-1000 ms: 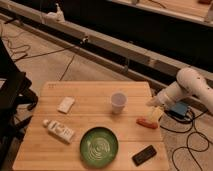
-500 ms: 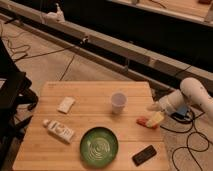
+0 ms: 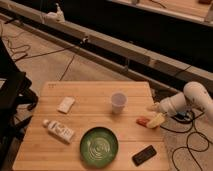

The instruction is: Place the pepper on the white sponge

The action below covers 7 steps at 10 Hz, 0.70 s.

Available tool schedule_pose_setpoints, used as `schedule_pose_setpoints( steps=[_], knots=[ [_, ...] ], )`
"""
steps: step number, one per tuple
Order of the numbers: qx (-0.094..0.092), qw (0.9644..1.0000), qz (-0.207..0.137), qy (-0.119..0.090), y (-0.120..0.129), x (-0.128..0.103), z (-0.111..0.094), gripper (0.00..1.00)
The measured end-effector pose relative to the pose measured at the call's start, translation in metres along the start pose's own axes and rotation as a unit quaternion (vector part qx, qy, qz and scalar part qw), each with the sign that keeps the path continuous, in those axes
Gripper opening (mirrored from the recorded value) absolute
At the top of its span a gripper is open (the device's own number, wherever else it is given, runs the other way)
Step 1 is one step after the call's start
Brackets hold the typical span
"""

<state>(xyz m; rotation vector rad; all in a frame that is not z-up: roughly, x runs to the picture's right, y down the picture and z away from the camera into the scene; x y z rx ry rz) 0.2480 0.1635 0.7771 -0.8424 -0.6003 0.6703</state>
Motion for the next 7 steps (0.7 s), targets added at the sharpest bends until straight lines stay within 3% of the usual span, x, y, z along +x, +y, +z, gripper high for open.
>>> schedule_pose_setpoints(
  steps=[1,5,7],
  knots=[
    [0.003,1.0,-0.001,0.002,-0.001,0.0,0.0,0.8],
    [0.043,0.9987,-0.016,0.025,-0.018,0.014,0.0,0.8],
    [0.073,0.9968,-0.016,0.029,-0.028,0.02,-0.003,0.8]
  ],
)
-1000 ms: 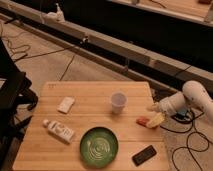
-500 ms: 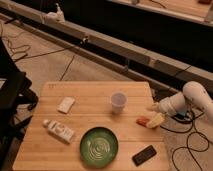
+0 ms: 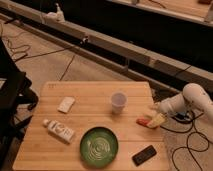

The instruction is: Place the pepper on the white sponge

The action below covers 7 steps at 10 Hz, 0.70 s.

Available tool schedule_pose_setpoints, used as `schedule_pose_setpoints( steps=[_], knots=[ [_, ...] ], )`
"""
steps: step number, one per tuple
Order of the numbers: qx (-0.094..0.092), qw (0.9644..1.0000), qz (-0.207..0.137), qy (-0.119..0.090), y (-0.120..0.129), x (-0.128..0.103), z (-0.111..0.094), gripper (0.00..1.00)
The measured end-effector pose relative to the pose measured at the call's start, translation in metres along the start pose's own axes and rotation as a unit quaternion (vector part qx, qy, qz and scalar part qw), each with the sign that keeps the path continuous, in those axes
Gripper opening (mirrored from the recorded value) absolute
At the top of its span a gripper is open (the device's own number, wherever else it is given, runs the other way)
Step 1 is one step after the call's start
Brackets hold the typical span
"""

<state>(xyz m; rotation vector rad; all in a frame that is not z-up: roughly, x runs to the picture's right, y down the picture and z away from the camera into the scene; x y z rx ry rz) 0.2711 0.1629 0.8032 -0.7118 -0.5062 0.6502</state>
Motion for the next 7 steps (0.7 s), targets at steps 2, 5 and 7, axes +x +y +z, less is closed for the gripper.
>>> schedule_pose_setpoints(
  steps=[2,5,7],
  knots=[
    [0.028,0.9995,0.001,0.01,-0.006,0.01,0.003,0.8],
    [0.043,0.9987,0.007,0.025,0.002,0.029,0.016,0.8],
    [0.044,0.9983,0.017,0.034,0.01,0.04,0.026,0.8]
  ],
)
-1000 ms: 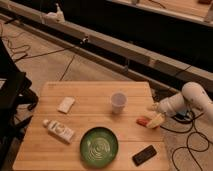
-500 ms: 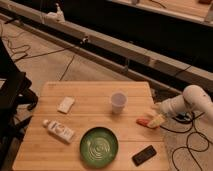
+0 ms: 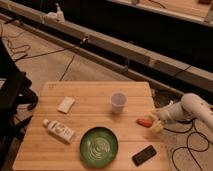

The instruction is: Place the pepper on the white sponge

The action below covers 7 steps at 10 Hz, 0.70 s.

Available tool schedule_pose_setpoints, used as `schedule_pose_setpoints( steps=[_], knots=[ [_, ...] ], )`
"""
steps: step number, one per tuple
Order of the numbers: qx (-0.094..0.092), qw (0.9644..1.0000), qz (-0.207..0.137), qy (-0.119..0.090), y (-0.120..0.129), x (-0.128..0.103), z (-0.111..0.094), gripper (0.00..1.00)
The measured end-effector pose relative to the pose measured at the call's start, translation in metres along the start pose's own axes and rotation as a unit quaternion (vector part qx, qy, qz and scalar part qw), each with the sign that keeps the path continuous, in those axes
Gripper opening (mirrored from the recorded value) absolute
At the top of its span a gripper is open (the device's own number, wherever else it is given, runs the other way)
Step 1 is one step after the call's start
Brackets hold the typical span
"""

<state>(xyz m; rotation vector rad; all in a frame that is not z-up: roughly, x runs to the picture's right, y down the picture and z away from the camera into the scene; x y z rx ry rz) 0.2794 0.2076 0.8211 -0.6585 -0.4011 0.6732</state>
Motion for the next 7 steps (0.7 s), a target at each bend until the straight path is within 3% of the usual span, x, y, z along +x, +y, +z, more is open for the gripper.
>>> schedule_pose_setpoints(
  steps=[4,7],
  knots=[
    [0.003,0.9998,0.015,0.013,0.011,0.01,0.016,0.77],
    [-0.002,0.9995,0.026,0.014,0.018,0.011,0.021,0.48]
  ],
)
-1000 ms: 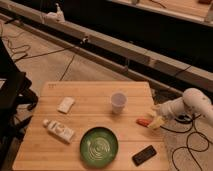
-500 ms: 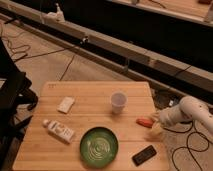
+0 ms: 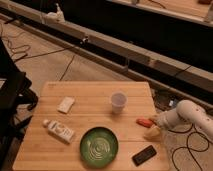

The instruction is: Place the pepper on the white sponge

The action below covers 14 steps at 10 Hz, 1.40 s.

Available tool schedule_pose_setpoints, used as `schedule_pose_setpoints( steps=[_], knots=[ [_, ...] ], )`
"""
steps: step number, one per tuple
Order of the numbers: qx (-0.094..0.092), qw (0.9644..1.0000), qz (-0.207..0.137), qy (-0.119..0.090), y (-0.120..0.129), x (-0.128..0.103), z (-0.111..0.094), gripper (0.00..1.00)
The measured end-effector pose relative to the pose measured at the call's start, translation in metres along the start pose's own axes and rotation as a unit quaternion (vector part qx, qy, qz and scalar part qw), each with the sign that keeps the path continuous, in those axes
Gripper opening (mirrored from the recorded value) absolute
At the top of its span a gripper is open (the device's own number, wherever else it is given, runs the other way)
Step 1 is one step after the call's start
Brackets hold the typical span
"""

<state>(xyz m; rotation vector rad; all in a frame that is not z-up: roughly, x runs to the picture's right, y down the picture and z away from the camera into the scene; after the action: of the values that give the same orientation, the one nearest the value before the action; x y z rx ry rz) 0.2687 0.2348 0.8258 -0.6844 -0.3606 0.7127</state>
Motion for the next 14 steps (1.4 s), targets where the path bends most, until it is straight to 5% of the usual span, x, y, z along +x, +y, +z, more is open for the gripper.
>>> schedule_pose_setpoints(
  steps=[5,14],
  knots=[
    [-0.011,0.9999,0.005,0.007,0.001,-0.003,0.0,0.01],
    [0.037,0.9976,-0.057,-0.007,-0.038,-0.095,-0.059,0.0]
  ],
)
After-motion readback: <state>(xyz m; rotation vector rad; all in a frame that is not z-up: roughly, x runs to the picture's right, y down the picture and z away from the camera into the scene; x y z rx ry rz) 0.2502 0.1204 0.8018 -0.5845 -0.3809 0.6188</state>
